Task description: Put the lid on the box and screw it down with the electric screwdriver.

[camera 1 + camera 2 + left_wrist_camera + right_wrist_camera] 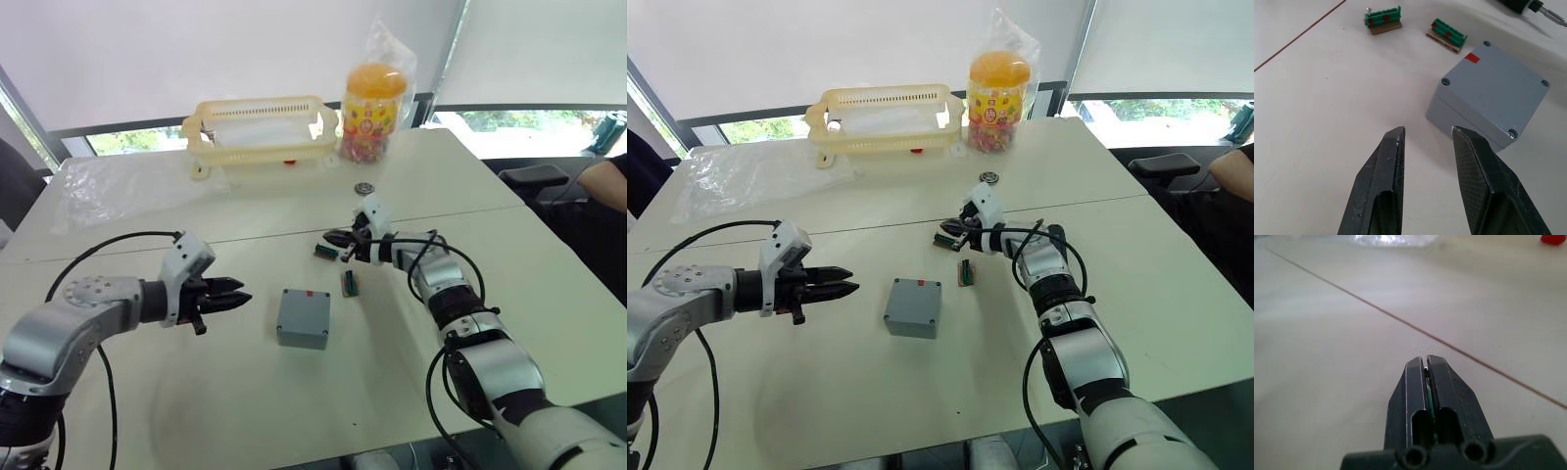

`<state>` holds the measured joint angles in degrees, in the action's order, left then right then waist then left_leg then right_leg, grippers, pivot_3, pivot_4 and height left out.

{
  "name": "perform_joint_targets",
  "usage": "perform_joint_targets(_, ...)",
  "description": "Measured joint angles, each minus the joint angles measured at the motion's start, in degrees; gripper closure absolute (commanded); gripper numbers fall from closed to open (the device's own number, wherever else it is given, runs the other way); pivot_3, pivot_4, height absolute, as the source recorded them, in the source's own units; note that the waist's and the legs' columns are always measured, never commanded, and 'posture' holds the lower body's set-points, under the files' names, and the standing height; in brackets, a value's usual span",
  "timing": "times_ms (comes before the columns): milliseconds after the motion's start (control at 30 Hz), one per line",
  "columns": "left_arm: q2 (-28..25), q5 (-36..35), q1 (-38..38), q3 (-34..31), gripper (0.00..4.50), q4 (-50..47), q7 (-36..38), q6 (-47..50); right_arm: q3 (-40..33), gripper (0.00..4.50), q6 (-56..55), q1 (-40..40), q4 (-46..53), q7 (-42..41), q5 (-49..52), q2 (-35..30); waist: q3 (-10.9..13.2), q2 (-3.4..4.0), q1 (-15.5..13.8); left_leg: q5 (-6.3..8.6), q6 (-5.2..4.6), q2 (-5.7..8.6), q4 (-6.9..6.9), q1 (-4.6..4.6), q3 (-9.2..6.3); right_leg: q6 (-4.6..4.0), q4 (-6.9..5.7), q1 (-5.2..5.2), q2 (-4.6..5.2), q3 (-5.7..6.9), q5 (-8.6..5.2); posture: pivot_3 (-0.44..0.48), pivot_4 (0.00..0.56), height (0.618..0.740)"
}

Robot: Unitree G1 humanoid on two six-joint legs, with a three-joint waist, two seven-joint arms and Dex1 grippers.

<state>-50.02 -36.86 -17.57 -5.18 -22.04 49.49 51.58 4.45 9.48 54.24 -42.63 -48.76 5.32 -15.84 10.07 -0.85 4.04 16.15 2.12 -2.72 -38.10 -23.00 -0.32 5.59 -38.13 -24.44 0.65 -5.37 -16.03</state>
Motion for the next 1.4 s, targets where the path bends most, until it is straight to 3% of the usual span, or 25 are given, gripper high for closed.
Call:
perform_joint_targets(167, 0.8, 0.05, -1.15, 1.35, 3.0, 0.61, 0.56, -0.67, -0.54, 4.48, 5.12, -4.12, 9.25, -0.01, 1.36, -1.04, 0.0, 0.0, -0.2, 0.0, 0.0, 0.01, 0.0, -0.02, -0.01, 0.0, 0.0, 0.0, 0.01, 0.01, 0.0, 0.0, 0.15, 0.74)
perform_joint_targets(267, 0.83, -0.12, -2.48, 2.31, 3.0, 0.38, 1.21, -0.6, -0.64, 4.48, 11.98, -8.9, 21.29, -1.29, 4.32, -3.57, 0.0, 0.0, -0.33, 0.0, 0.0, 0.01, -0.01, -0.05, -0.02, 0.0, 0.0, 0.0, 0.02, 0.01, 0.0, 0.0, 0.15, 0.74)
perform_joint_targets(467, -2.15, -1.9, -7.05, 3.99, 3.0, -4.37, 5.13, 0.52, -2.05, 4.48, 32.02, -22.74, 55.57, -3.2, 15.92, -12.22, -0.01, 0.02, -0.74, 0.0, -0.01, 0.01, -0.01, -0.01, -0.04, 0.0, -0.02, 0.0, -0.04, 0.03, 0.0, 0.0, 0.15, 0.74)
perform_joint_targets(600, -3.56, -2.14, -8.0, 5.04, 3.0, -5.2, 7.03, 0.39, -2.51, 4.48, 39.15, -26.84, 65.32, 0.23, 20.11, -12.53, -0.01, 0.02, -0.37, 0.0, -0.01, 0.0, -0.01, 0.03, -0.05, -0.01, -0.02, 0.01, -0.08, 0.01, -0.01, 0.0, 0.15, 0.74)
perform_joint_targets(833, -4.3, 2.73, -9.13, 9.13, 3.0, -2.79, 8.94, -3.6, -0.5, 4.48, 40.14, -30.05, 68.26, 4.98, 20.68, -12.17, -0.01, 0.01, -0.46, 0.0, -0.01, 0.02, -0.02, -0.01, -0.02, -0.01, 0.03, 0.01, -0.06, 0.01, -0.01, 0.0, 0.15, 0.74)
perform_joint_targets(1400, -4.3, 5.08, -7.55, 9.14, 3.0, -1.45, 9.6, -4.66, 3.14, 4.48, 32.96, -31.79, 62.67, 6.83, 17.47, -12.09, -0.01, 0.01, -0.76, 0.0, -0.01, 0.01, -0.02, -0.01, -0.02, -0.01, 0.02, 0.02, -0.07, 0.01, -0.01, 0.0, 0.15, 0.74)
